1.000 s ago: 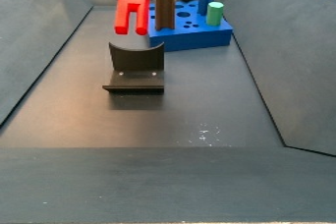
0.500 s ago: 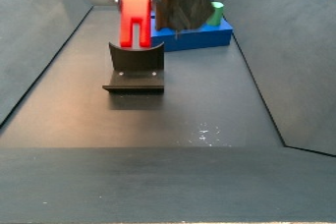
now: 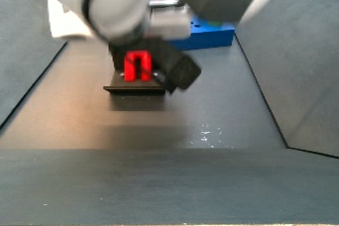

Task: Pick up the square-circle object. Move up. Place the square-circle object on the fixture. Regrasp the square-circle object. Rotate the square-circle object. Move to above the board. Insert the square-circle object.
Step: Place the square-circle object on the fixture, then regrasp the square-circle object.

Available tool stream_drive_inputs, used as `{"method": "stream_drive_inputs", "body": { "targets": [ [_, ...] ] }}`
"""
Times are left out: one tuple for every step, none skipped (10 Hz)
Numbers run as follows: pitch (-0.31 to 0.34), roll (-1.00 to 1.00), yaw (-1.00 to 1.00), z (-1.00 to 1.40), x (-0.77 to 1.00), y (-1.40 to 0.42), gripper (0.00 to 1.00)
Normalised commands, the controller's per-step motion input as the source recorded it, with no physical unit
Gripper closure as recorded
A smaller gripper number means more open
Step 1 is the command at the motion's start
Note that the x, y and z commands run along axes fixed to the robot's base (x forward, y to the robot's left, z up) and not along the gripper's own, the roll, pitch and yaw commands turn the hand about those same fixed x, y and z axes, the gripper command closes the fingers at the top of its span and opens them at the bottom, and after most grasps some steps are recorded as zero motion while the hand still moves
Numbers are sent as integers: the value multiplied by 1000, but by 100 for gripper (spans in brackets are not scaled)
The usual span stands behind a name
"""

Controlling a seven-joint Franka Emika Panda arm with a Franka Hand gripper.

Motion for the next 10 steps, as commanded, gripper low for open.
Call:
{"method": "stream_drive_inputs", "body": {
  "targets": [
    [5,-152,-203,-764,139,109,100],
    [-21,-119,-168,-480,108,78,100],
    [-48,-80,-139,-405,90,117,100],
    [-48,-80,-139,-405,90,117,100],
    [-56,-75,-135,-399,87,146,100],
    [-58,-76,-133,-391,93,143,100],
    [-62,-74,-107,-375,96,149,100],
    [0,0,0,0,0,0,0],
    [-1,-68,-22,1000,0,0,0],
    [-1,-58,-17,1000,-5,6,0]
  ]
}}
